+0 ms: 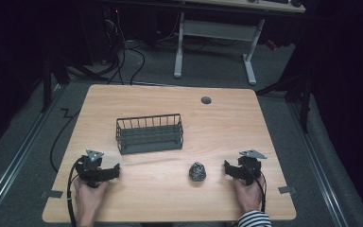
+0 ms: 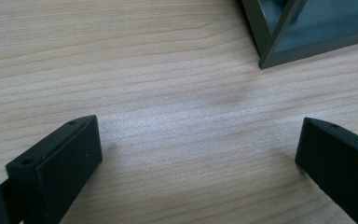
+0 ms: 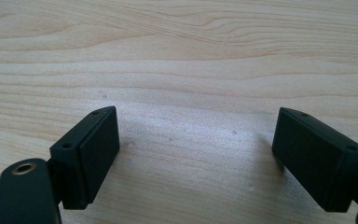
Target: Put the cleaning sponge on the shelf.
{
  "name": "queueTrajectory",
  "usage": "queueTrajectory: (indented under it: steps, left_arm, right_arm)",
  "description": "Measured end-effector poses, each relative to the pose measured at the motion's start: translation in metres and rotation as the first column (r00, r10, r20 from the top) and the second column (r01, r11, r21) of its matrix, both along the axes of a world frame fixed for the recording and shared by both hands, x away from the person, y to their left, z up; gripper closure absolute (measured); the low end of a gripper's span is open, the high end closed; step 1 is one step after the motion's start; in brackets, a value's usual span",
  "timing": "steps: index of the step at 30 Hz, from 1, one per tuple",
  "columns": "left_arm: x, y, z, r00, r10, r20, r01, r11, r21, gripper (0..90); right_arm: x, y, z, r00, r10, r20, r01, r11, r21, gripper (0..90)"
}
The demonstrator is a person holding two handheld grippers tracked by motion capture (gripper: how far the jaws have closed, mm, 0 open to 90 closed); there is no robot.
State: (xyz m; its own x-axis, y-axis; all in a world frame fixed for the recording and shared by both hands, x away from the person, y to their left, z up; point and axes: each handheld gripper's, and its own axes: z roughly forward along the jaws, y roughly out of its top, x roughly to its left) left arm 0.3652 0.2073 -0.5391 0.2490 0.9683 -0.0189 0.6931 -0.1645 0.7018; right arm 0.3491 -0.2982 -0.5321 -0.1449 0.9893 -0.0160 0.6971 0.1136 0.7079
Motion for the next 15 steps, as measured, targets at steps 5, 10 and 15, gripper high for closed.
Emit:
queueTrajectory:
  steps: [5,10,15]
  left_arm:
    - [0.0004,0.0002,0.0011,0.9999,-0.012,-0.002,0.012,0.9999,0.001,2.2]
    - [-0.0019,0.0017,0.0019,0.9991,-0.027,0.031,0.028,0.9996,-0.010,15.3]
    - [-0.0027,0.0053,0.0038,0.9990,-0.036,0.026,0.037,0.9986,-0.039,19.6]
  right_arm:
    - [0.0009,-0.0005,0.0001,0.9999,0.016,0.001,-0.016,1.000,0.002,15.8]
    - [0.0003,-0.0003,0.0002,0.9996,0.026,0.007,-0.026,1.000,0.002,18.3]
    - [0.0002,-0.0002,0.0002,0.9995,0.029,0.008,-0.029,1.000,0.003,19.5]
